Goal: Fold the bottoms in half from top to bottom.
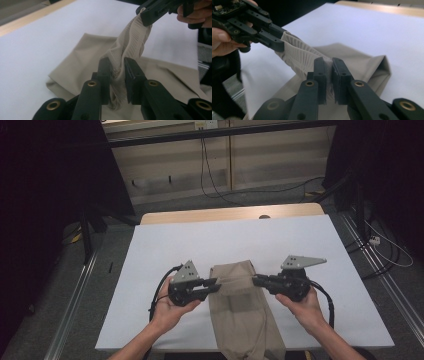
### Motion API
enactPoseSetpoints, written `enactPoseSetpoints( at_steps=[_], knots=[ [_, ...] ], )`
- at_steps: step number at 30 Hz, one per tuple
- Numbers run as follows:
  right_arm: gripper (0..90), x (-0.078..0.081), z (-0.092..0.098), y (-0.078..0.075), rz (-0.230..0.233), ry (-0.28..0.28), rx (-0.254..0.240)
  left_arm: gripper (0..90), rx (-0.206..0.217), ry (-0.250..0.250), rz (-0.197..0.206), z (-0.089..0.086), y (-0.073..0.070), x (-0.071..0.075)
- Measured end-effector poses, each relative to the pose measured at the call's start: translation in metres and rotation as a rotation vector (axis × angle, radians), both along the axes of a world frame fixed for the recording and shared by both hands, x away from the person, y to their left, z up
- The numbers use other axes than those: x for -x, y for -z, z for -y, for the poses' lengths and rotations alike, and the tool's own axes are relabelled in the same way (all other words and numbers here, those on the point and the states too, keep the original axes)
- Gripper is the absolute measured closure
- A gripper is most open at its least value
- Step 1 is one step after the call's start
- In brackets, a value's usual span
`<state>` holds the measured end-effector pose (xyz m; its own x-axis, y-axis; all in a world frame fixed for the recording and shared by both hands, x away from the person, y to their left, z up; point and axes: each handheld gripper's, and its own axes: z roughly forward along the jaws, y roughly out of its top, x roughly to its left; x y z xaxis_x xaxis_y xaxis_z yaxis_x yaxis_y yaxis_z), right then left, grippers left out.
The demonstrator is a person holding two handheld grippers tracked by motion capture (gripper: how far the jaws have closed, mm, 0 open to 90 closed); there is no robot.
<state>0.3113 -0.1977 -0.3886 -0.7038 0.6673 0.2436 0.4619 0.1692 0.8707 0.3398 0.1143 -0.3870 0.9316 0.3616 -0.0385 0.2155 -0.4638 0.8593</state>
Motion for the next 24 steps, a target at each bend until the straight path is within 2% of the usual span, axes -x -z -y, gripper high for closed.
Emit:
enactPoseSetpoints(
  at_steps=[5, 6, 8, 10, 11, 12, 13, 14, 16, 17, 18, 20, 22, 23, 24],
  knots=[
    [82.3, 0.021, -0.002, 0.015, -0.023, -0.025, 0.034, 76.3, -0.038, 0.051, 0.001, 0.0, 0.017, 0.017],
    [82.1, 0.03, -0.003, 0.023, -0.034, -0.044, 0.053, 76.3, -0.049, 0.058, -0.005, 0.0, 0.02, 0.02],
    [81.9, 0.035, -0.003, 0.026, -0.041, -0.05, 0.057, 76.3, -0.061, 0.071, -0.016, -0.002, 0.026, 0.027],
    [81.2, 0.043, -0.006, 0.032, -0.046, -0.069, 0.09, 76.3, -0.075, 0.076, -0.028, -0.002, 0.032, 0.035],
    [80.4, 0.05, -0.008, 0.04, -0.066, -0.083, 0.118, 76.3, -0.086, 0.085, -0.033, -0.003, 0.035, 0.039],
    [80.4, 0.054, -0.009, 0.043, -0.073, -0.086, 0.139, 76.4, -0.088, 0.092, -0.046, -0.002, 0.039, 0.048],
    [80.4, 0.054, -0.009, 0.043, -0.073, -0.086, 0.139, 76.4, -0.088, 0.092, -0.046, -0.002, 0.039, 0.048],
    [80.4, 0.058, -0.01, 0.046, -0.076, -0.09, 0.149, 76.3, -0.11, 0.114, -0.037, -0.002, 0.041, 0.052],
    [80.2, 0.068, -0.009, 0.049, -0.081, -0.099, 0.169, 76.3, -0.124, 0.133, -0.036, -0.001, 0.043, 0.061],
    [80.2, 0.068, -0.009, 0.049, -0.081, -0.099, 0.169, 76.3, -0.12, 0.141, -0.043, -0.001, 0.045, 0.064],
    [79.7, 0.075, -0.008, 0.05, -0.079, -0.099, 0.173, 75.6, -0.128, 0.154, -0.052, -0.001, 0.046, 0.067],
    [78.6, 0.081, -0.008, 0.052, -0.087, -0.105, 0.187, 73.0, -0.116, 0.175, -0.071, -0.003, 0.046, 0.072],
    [76.9, 0.083, -0.009, 0.054, -0.092, -0.109, 0.193, 70.1, -0.104, 0.182, -0.073, -0.004, 0.045, 0.072],
    [73.4, 0.084, -0.008, 0.054, -0.101, -0.117, 0.188, 66.2, -0.088, 0.172, -0.078, -0.005, 0.043, 0.072],
    [67.3, 0.084, -0.006, 0.052, -0.119, -0.138, 0.16, 62.9, -0.049, 0.185, -0.095, -0.008, 0.039, 0.067]
  ],
)
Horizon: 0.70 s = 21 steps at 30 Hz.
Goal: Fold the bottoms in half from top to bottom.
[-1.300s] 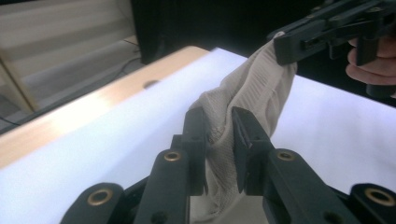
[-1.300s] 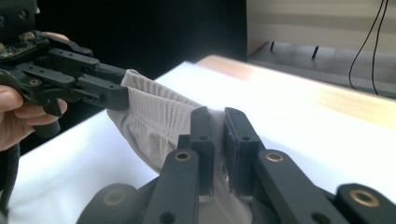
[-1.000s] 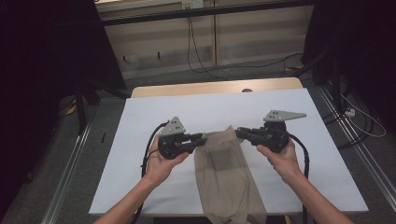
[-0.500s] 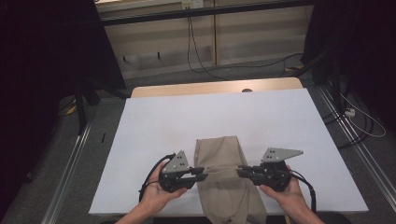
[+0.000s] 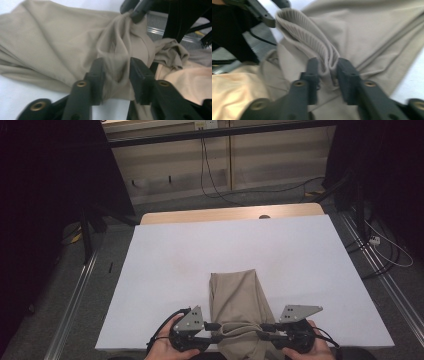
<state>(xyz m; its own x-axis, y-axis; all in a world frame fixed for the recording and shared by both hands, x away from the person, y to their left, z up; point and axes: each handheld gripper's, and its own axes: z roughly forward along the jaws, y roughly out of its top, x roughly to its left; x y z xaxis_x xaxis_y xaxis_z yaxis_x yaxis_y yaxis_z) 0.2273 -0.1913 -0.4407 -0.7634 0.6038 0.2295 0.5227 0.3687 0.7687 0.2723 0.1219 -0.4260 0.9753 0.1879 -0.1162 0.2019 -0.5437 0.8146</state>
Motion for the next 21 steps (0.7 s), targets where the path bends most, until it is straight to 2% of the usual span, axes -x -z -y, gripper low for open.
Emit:
enactPoseSetpoints(
  at_steps=[1, 2, 4, 7, 8, 9, 10, 11, 12, 14, 17, 18, 19, 20, 21],
  knots=[
    [67.3, 0.0, 0.0, 0.0, 0.0, 0.0, 0.0, 60.2, 0.0, 0.0, 0.0, 0.0, 0.0, 0.0],
    [65.5, 0.0, 0.001, -0.002, 0.001, -0.005, -0.015, 60.2, 0.027, -0.009, -0.012, -0.001, -0.002, -0.002],
    [61.5, -0.004, 0.003, -0.01, 0.021, -0.002, -0.058, 61.1, 0.05, -0.053, -0.003, -0.001, -0.008, -0.012],
    [65.2, -0.01, 0.005, -0.015, 0.037, -0.002, -0.079, 65.9, 0.034, -0.067, 0.003, 0.002, -0.007, -0.02],
    [68.7, -0.019, 0.003, -0.015, 0.055, 0.023, -0.039, 66.7, -0.014, -0.093, -0.002, 0.01, -0.001, -0.025],
    [68.7, -0.019, 0.003, -0.015, 0.055, 0.023, -0.039, 67.1, -0.014, -0.093, -0.002, 0.01, -0.001, -0.025],
    [69.1, -0.028, -0.003, -0.01, 0.057, 0.022, 0.021, 67.8, -0.06, -0.068, -0.014, 0.017, 0.005, -0.026],
    [69.1, -0.028, -0.003, -0.01, 0.057, 0.022, 0.021, 68.6, -0.06, -0.068, -0.014, 0.017, 0.005, -0.026],
    [69.8, -0.031, -0.006, -0.007, 0.042, 0.013, 0.028, 68.6, -0.077, -0.047, -0.011, 0.021, 0.009, -0.024],
    [70.0, -0.039, -0.013, 0.001, 0.027, 0.014, 0.074, 68.9, -0.142, 0.029, -0.057, 0.029, 0.021, -0.013],
    [70.0, -0.047, -0.014, 0.002, 0.025, 0.024, 0.083, 72.9, -0.135, 0.04, -0.075, 0.03, 0.024, -0.009],
    [69.7, -0.056, -0.013, 0.0, 0.041, 0.043, 0.088, 69.5, -0.139, 0.04, -0.078, 0.029, 0.021, -0.01],
    [68.4, -0.062, -0.012, -0.001, 0.048, 0.051, 0.088, 65.0, -0.129, 0.01, -0.071, 0.026, 0.017, -0.014],
    [66.9, -0.068, -0.011, -0.003, 0.059, 0.062, 0.09, 59.7, -0.129, 0.01, -0.071, 0.026, 0.017, -0.014],
    [65.8, -0.074, -0.01, -0.005, 0.062, 0.077, 0.09, 56.7, -0.109, -0.034, -0.046, 0.022, 0.011, -0.02]
  ],
)
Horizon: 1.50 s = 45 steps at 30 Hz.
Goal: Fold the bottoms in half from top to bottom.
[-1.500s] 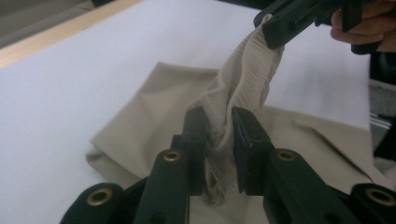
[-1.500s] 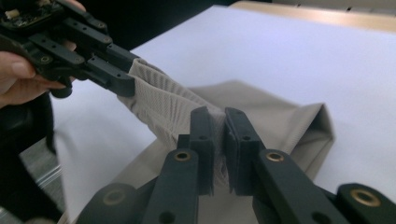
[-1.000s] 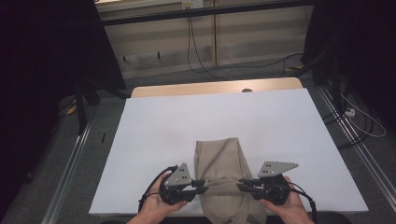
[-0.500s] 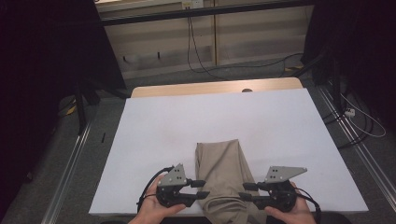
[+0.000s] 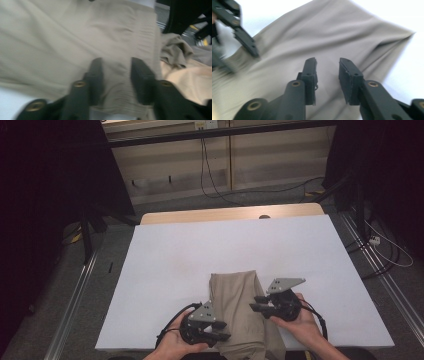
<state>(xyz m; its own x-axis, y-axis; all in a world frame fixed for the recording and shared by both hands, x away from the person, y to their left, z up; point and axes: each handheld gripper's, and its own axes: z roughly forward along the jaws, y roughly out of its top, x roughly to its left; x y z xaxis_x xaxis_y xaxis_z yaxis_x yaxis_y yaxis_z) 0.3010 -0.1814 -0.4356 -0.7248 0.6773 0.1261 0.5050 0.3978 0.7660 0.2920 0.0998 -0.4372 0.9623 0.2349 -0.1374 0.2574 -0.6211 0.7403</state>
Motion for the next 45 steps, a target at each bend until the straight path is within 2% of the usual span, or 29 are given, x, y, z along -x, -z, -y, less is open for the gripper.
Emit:
enactPoseSetpoints(
  at_steps=[2, 3, 4, 5, 6, 10, 11, 12, 13, 15, 17, 19, 20, 22, 24, 25, 27, 28, 29, 30, 31, 33, 34, 35, 37, 40, 41, 42, 45],
  knots=[
    [64.4, -0.014, 0.003, -0.003, 0.011, 0.02, 0.005, 58.3, 0.026, -0.025, 0.031, -0.005, -0.008, -0.011],
    [64.4, -0.014, 0.003, -0.003, 0.011, 0.02, 0.005, 58.2, 0.026, -0.025, 0.031, -0.005, -0.008, -0.011],
    [63.3, -0.021, 0.004, -0.004, 0.015, 0.035, 0.008, 58.2, 0.041, -0.048, 0.055, -0.008, -0.012, -0.019],
    [62.4, -0.035, 0.005, -0.005, 0.011, 0.059, 0.009, 58.1, 0.066, -0.108, 0.084, -0.012, -0.019, -0.036],
    [62.4, -0.035, 0.005, -0.005, 0.011, 0.059, 0.009, 58.2, 0.066, -0.108, 0.084, -0.012, -0.019, -0.036],
    [60.3, -0.064, 0.006, -0.004, 0.019, 0.112, 0.029, 57.9, 0.093, -0.218, 0.111, -0.012, -0.024, -0.076],
    [59.2, -0.077, 0.004, -0.005, 0.004, 0.134, 0.056, 56.0, 0.062, -0.267, 0.145, -0.007, -0.023, -0.094],
    [59.2, -0.077, 0.004, -0.005, 0.004, 0.134, 0.056, 55.3, 0.062, -0.267, 0.145, -0.007, -0.023, -0.094],
    [57.0, -0.088, 0.004, -0.005, 0.016, 0.14, 0.059, 55.1, 0.07, -0.3, 0.154, -0.005, -0.021, -0.103],
    [56.6, -0.093, 0.004, -0.004, 0.004, 0.147, 0.047, 55.4, 0.101, -0.345, 0.143, -0.003, -0.017, -0.119],
    [55.1, -0.099, 0.003, 0.001, 0.003, 0.153, 0.044, 54.4, 0.085, -0.358, 0.142, 0.0, -0.011, -0.13],
    [52.1, -0.105, 0.001, 0.013, -0.006, 0.165, 0.054, 52.6, 0.067, -0.35, 0.077, 0.001, 0.002, -0.139],
    [52.1, -0.105, 0.001, 0.013, -0.006, 0.165, 0.054, 52.6, 0.067, -0.35, 0.077, 0.001, 0.002, -0.139],
    [50.4, -0.106, 0.001, 0.018, -0.017, 0.176, 0.079, 53.8, 0.025, -0.33, 0.073, 0.003, 0.008, -0.139],
    [49.6, -0.107, 0.002, 0.021, -0.026, 0.175, 0.063, 63.0, 0.033, -0.322, 0.043, 0.001, 0.011, -0.141],
    [49.7, -0.107, 0.001, 0.023, -0.016, 0.168, 0.077, 77.6, 0.031, -0.309, 0.015, -0.001, 0.014, -0.143],
    [52.5, -0.105, 0.0, 0.023, -0.017, 0.173, 0.081, 85.6, 0.034, -0.311, 0.002, -0.002, 0.015, -0.143],
    [52.5, -0.105, 0.0, 0.023, -0.017, 0.173, 0.081, 85.6, 0.032, -0.314, 0.003, -0.003, 0.015, -0.144],
    [59.9, -0.105, 0.0, 0.023, -0.023, 0.159, 0.08, 89.1, 0.02, -0.323, 0.014, -0.005, 0.015, -0.144],
    [59.9, -0.105, 0.0, 0.023, -0.023, 0.159, 0.08, 89.1, 0.025, -0.328, 0.003, -0.008, 0.015, -0.145],
    [67.5, -0.106, 0.001, 0.022, -0.043, 0.141, 0.065, 88.5, 0.055, -0.34, -0.031, -0.011, 0.015, -0.145],
    [72.2, -0.105, 0.001, 0.022, -0.047, 0.132, 0.061, 86.0, 0.054, -0.346, -0.025, -0.012, 0.015, -0.144],
    [79.8, -0.105, 0.001, 0.022, -0.057, 0.112, 0.05, 79.5, 0.051, -0.347, -0.021, -0.012, 0.014, -0.144],
    [82.3, -0.105, 0.0, 0.022, -0.071, 0.094, 0.044, 67.0, 0.085, -0.336, -0.022, -0.014, 0.014, -0.145],
    [84.1, -0.105, 0.0, 0.022, -0.083, 0.097, 0.034, 56.5, 0.093, -0.353, -0.006, -0.013, 0.013, -0.145],
    [85.0, -0.104, 0.0, 0.022, -0.089, 0.105, 0.021, 52.0, 0.086, -0.333, 0.005, -0.012, 0.014, -0.145],
    [85.5, -0.103, 0.0, 0.022, -0.089, 0.106, 0.027, 44.1, 0.07, -0.338, 0.013, -0.01, 0.017, -0.145],
    [85.5, -0.103, 0.0, 0.022, -0.089, 0.106, 0.027, 44.1, 0.055, -0.346, 0.01, -0.008, 0.02, -0.145],
    [85.9, -0.102, 0.001, 0.021, -0.098, 0.104, 0.017, 45.7, 0.059, -0.331, -0.019, -0.004, 0.025, -0.143]
  ],
)
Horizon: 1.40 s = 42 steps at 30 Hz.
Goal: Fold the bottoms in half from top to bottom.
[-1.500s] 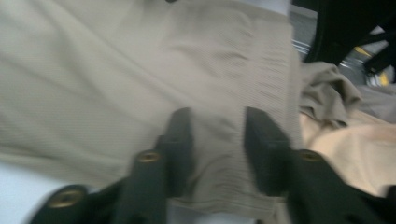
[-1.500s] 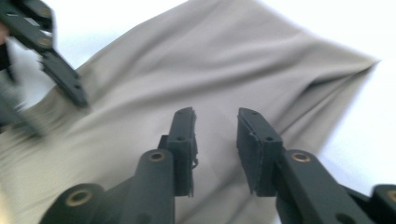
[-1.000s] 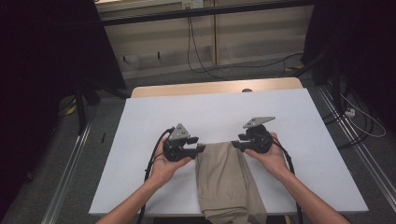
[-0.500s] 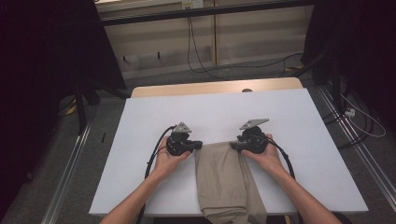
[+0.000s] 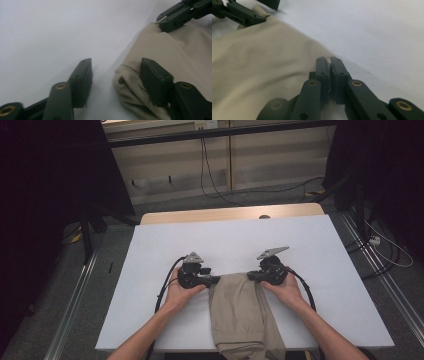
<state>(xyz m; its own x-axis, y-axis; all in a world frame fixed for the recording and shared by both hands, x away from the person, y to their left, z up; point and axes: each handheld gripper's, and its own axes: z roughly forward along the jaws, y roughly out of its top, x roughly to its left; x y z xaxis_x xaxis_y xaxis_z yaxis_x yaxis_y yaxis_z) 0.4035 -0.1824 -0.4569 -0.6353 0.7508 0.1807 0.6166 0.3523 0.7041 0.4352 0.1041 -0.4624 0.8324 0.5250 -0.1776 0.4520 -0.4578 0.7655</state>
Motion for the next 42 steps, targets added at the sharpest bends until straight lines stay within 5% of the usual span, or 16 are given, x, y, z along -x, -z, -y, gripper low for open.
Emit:
enactPoseSetpoints(
  at_steps=[3, 4, 6, 8, 12, 16, 23, 27, 35, 42],
  knots=[
    [86.0, 0.001, 0.002, 0.0, -0.003, 0.001, -0.007, 49.6, 0.001, 0.012, -0.01, 0.004, 0.001, 0.004],
    [86.1, 0.0, 0.002, 0.0, -0.006, 0.01, -0.014, 62.4, 0.021, 0.055, -0.03, 0.006, 0.002, 0.007],
    [86.2, 0.0, 0.003, -0.002, -0.002, 0.015, -0.02, 67.1, 0.012, 0.058, -0.034, 0.007, 0.001, 0.009],
    [86.3, 0.0, 0.004, -0.002, -0.002, 0.019, -0.023, 75.0, 0.037, 0.099, -0.095, 0.007, 0.001, 0.01],
    [86.4, 0.001, 0.006, -0.008, 0.01, 0.032, -0.059, 81.2, 0.076, 0.061, -0.124, 0.004, -0.008, 0.011],
    [86.9, 0.0, 0.005, -0.023, 0.051, 0.045, -0.115, 81.9, 0.13, -0.009, -0.059, -0.013, -0.03, 0.009],
    [86.9, -0.009, -0.01, -0.043, 0.106, 0.043, -0.153, 82.0, 0.16, -0.074, -0.014, -0.029, -0.047, 0.007],
    [87.0, -0.021, -0.021, -0.07, 0.167, 0.048, -0.214, 82.0, 0.195, -0.134, 0.024, -0.043, -0.066, -0.005],
    [87.1, -0.034, -0.018, -0.105, 0.236, 0.092, -0.249, 81.9, 0.233, -0.184, 0.079, -0.035, -0.093, -0.032],
    [87.0, -0.052, -0.004, -0.138, 0.285, 0.156, -0.227, 81.9, 0.255, -0.212, 0.129, -0.018, -0.122, -0.064]
  ],
)
